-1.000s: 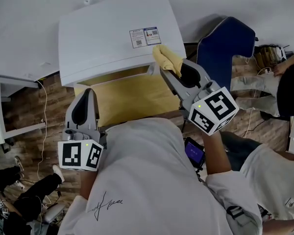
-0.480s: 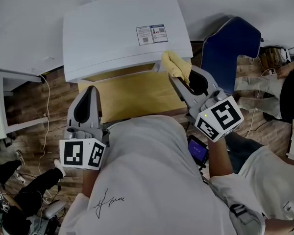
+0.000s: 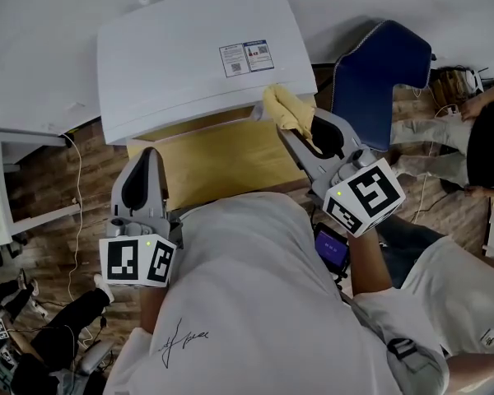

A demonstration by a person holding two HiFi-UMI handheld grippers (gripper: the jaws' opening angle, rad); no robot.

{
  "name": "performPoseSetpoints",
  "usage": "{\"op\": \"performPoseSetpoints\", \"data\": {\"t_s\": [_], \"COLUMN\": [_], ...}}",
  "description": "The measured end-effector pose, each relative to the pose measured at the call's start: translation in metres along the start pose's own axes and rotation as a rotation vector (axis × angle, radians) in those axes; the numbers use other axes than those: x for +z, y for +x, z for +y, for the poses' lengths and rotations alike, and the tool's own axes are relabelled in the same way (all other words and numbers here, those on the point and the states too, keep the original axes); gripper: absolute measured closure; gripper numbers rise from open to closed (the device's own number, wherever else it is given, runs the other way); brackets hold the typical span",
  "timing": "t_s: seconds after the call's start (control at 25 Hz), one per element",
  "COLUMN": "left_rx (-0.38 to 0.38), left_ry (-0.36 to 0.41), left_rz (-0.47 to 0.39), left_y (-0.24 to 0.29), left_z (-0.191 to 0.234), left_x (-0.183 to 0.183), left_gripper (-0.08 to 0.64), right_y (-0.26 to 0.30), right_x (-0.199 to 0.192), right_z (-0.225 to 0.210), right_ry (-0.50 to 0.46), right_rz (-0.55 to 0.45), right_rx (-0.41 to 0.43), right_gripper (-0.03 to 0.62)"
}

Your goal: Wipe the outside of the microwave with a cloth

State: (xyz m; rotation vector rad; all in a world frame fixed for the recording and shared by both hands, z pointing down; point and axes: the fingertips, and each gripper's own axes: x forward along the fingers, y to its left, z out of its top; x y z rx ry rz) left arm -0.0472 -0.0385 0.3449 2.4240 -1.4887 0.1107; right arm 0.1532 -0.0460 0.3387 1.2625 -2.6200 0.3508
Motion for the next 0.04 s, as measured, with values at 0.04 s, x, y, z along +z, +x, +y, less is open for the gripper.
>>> {"op": "performPoseSetpoints", "data": {"t_s": [0.04], "left_rx": [-0.002], "left_ry": [0.0], "left_rz": [0.002], "left_y": [0.0003], "left_z": [-0.0005], "left_x": [-0.0004], "left_gripper": [0.56], "right_y": [-0.0008], "right_x": [-0.0002], "right_z": [0.0003], "right_ry": [0.0], "right_rz": [0.001], "right_rx": [-0.002], "right_gripper": [0.474]}}
